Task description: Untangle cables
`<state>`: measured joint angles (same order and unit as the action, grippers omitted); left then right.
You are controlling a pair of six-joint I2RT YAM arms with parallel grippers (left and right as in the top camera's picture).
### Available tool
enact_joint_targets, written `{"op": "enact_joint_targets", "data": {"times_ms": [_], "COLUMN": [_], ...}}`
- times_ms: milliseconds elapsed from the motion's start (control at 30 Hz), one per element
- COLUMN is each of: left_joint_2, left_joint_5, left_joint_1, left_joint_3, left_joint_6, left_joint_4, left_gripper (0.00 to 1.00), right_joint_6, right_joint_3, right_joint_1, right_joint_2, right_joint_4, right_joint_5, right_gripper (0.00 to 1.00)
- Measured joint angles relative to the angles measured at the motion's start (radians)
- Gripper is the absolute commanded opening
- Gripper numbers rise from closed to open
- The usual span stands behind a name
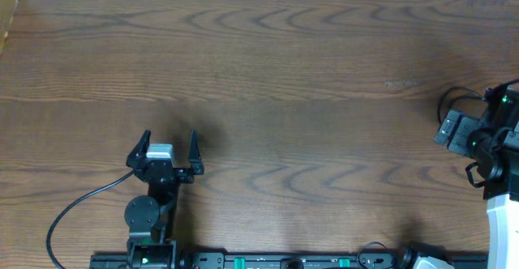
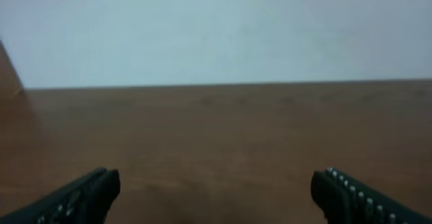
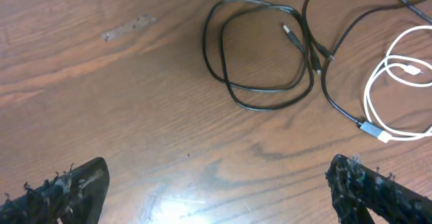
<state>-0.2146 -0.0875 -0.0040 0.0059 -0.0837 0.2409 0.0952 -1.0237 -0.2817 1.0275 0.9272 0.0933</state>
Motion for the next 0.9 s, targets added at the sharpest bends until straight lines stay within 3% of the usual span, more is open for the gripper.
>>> {"op": "enact_joint_targets", "data": {"times_ms": [333,900], "left_joint_2": [0.188,0.204], "left_joint_5": [0.053,0.063], "left_joint_1": [0.0,0.0], "left_joint_3": [0.007,0.013], "left_joint_6": [-0.023,-0.018], "left_joint_4": [-0.262,-0.27], "left_gripper": [0.96,0.96], "right_joint_6": [0.0,0.0], "right_joint_3": [0.0,0.0], "right_joint_1": [0.0,0.0], "right_joint_2": [0.0,0.0], "right_joint_4": [0.0,0.0], "right_joint_5": [0.0,0.0], "right_gripper": [0.99,0.99]}}
